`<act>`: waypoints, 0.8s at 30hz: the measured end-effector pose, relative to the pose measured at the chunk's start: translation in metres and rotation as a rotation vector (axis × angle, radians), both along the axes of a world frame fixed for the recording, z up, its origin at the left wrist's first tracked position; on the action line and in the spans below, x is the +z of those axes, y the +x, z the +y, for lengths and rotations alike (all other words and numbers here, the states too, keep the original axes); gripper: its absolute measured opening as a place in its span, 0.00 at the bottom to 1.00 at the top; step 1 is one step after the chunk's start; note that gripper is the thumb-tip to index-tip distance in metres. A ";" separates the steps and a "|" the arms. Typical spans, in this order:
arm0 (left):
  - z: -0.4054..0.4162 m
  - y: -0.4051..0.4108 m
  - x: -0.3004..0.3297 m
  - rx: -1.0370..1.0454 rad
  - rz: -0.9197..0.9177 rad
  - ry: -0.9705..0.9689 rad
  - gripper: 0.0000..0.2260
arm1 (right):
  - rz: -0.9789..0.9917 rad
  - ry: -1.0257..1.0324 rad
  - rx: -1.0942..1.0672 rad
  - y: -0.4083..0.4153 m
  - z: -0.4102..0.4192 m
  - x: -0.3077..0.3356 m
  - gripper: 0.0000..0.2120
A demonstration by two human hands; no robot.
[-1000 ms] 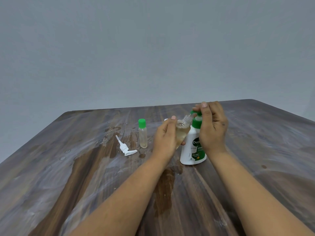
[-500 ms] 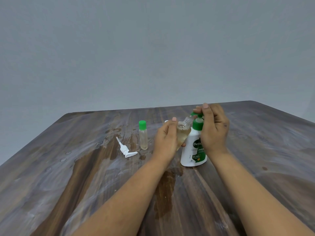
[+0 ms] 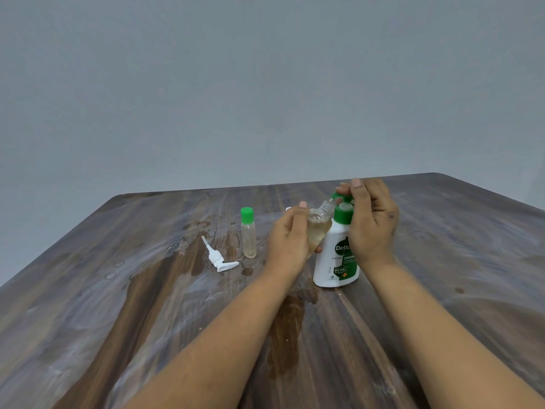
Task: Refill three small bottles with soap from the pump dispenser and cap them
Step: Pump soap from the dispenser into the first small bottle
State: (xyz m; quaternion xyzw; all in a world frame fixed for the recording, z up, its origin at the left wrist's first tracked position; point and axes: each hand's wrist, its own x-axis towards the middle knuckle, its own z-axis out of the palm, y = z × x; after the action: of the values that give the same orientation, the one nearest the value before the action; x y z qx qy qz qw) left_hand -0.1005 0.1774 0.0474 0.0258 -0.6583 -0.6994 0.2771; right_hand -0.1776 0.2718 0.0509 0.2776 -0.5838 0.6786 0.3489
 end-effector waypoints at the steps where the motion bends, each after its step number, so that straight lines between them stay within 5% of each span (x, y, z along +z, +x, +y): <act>1: 0.000 0.000 0.000 -0.004 0.000 0.006 0.17 | -0.005 0.013 -0.006 0.000 0.000 0.000 0.14; 24: 0.000 0.000 0.001 -0.018 -0.011 0.014 0.17 | 0.006 0.062 -0.038 -0.003 -0.001 0.001 0.15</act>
State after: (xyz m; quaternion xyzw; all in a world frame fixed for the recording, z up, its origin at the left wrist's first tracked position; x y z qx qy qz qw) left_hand -0.1010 0.1775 0.0482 0.0256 -0.6552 -0.7063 0.2667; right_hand -0.1806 0.2704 0.0516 0.2793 -0.6085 0.6526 0.3548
